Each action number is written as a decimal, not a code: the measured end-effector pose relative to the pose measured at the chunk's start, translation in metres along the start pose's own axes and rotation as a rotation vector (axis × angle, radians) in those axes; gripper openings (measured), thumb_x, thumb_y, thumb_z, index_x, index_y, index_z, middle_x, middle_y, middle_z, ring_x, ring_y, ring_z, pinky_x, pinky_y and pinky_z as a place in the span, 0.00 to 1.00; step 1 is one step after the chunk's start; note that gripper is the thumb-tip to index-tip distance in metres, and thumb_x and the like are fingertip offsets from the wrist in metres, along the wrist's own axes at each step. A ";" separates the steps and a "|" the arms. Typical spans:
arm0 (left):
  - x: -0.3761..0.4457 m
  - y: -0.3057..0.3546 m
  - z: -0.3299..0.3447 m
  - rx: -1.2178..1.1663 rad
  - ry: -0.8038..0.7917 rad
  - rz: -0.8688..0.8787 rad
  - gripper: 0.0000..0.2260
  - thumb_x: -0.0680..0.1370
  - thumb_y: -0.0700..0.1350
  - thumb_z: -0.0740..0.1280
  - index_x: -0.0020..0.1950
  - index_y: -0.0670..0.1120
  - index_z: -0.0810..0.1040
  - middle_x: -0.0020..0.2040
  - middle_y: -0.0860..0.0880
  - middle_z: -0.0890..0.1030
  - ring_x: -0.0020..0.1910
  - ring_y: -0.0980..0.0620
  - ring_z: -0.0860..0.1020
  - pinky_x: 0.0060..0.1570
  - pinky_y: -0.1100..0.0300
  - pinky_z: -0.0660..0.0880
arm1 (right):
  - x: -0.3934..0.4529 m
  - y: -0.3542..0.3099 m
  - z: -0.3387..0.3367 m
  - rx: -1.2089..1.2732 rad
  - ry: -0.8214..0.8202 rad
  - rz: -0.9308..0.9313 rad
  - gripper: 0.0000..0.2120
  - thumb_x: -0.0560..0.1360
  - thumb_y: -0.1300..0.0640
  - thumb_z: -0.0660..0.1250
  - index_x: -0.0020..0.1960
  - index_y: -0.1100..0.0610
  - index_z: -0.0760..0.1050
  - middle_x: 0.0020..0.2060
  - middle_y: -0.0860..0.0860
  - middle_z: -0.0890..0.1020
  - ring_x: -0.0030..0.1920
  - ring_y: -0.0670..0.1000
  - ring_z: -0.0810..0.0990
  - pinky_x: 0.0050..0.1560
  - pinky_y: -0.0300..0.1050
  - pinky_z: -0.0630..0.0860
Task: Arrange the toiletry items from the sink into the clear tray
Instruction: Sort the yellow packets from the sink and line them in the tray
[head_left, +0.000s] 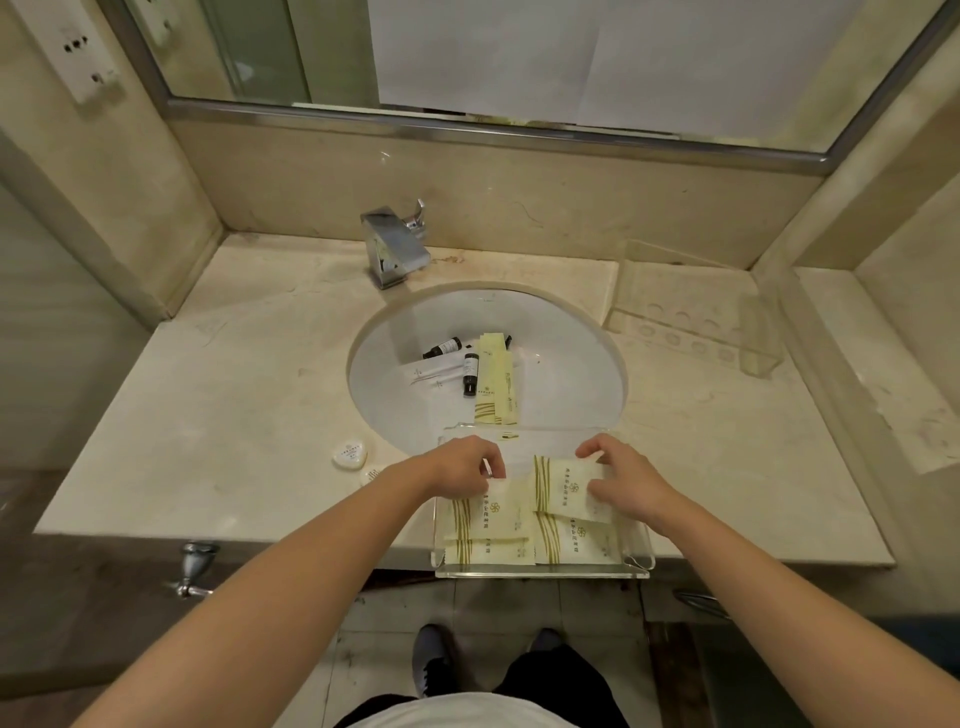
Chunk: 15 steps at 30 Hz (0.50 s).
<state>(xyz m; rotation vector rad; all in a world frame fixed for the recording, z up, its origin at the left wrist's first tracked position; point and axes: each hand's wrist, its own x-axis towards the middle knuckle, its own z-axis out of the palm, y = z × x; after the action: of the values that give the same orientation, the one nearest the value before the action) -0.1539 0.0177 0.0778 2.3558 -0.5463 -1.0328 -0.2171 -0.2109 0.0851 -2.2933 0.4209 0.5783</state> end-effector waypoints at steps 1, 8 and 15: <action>-0.001 0.000 0.001 0.014 0.000 0.002 0.13 0.77 0.36 0.62 0.59 0.46 0.77 0.59 0.47 0.76 0.56 0.49 0.76 0.54 0.59 0.75 | 0.000 -0.001 0.001 0.008 0.011 -0.005 0.17 0.74 0.67 0.65 0.56 0.50 0.73 0.56 0.51 0.74 0.56 0.52 0.75 0.49 0.45 0.79; 0.000 -0.005 0.018 0.140 0.013 0.054 0.12 0.76 0.37 0.64 0.58 0.45 0.76 0.57 0.46 0.77 0.50 0.51 0.74 0.49 0.61 0.71 | -0.003 0.001 0.004 -0.250 -0.116 -0.020 0.09 0.73 0.62 0.64 0.50 0.53 0.77 0.51 0.49 0.80 0.50 0.50 0.79 0.52 0.49 0.80; -0.001 -0.009 0.024 0.238 0.016 0.087 0.09 0.73 0.41 0.69 0.53 0.46 0.76 0.47 0.51 0.73 0.45 0.51 0.73 0.43 0.61 0.69 | -0.010 0.002 0.012 -0.859 -0.068 -0.160 0.15 0.74 0.52 0.59 0.61 0.50 0.73 0.56 0.49 0.76 0.55 0.52 0.76 0.49 0.48 0.75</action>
<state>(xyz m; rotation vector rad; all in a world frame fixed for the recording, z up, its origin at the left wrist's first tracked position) -0.1711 0.0190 0.0592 2.5163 -0.7971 -0.9546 -0.2294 -0.2022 0.0813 -3.0605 -0.0834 0.8676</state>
